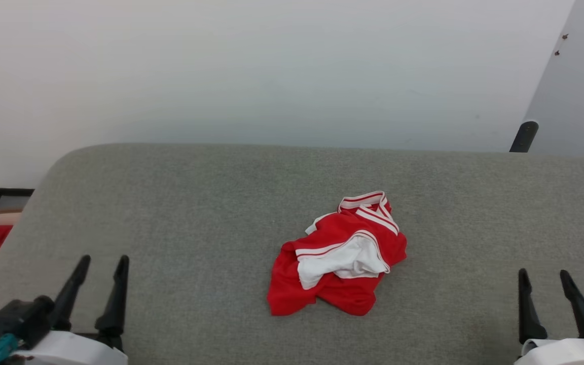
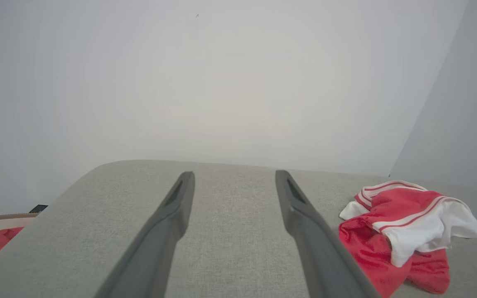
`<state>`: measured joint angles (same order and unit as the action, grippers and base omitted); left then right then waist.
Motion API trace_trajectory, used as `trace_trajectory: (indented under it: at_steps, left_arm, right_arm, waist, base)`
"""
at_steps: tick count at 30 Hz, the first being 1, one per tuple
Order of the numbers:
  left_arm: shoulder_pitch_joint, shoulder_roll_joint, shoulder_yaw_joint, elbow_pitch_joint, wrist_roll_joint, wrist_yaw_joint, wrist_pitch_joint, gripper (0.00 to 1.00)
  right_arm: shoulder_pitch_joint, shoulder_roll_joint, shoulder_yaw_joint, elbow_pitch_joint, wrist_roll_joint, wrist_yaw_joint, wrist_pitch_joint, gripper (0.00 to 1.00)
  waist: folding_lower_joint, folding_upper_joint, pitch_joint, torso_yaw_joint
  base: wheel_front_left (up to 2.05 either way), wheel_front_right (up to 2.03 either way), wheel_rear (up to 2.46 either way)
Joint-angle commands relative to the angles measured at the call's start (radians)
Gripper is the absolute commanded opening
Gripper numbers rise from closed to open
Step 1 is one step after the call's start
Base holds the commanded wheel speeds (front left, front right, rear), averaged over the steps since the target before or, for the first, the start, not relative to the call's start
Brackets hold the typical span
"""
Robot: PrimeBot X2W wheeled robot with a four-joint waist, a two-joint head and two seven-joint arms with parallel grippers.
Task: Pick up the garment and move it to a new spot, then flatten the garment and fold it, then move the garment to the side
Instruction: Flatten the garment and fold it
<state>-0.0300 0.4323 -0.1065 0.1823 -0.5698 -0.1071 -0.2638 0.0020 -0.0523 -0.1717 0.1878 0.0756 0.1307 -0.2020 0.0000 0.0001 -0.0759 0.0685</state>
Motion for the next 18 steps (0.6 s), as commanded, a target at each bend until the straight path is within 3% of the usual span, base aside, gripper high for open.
trace_trajectory:
  at_steps: [1,10,18]
  left_arm:
    - [0.01,0.001,0.015,-0.006,0.009,-0.001,0.0,1.0]
    - [0.005,0.016,0.064,0.002,0.013,0.007,0.0,1.0]
    - [-0.003,0.026,0.05,0.002,0.016,0.011,0.015,1.0]
  right_arm:
    - [0.007,0.003,0.013,0.0,0.005,0.0,0.004,1.0]
    - [-0.002,0.0,0.091,-0.003,0.025,0.0,0.046,1.0]
    - [-0.024,-0.017,0.157,-0.01,0.063,0.0,0.124,1.0]
  waist:
    - [0.0,-0.0001,0.002,0.008]
    - [0.0,-0.0001,0.008,0.085]
    - [0.0,-0.0001,0.01,0.181]
  base:
    - [0.0,0.0,0.0]
    - [0.0,0.0,0.0]
    - [0.0,0.0,0.0]
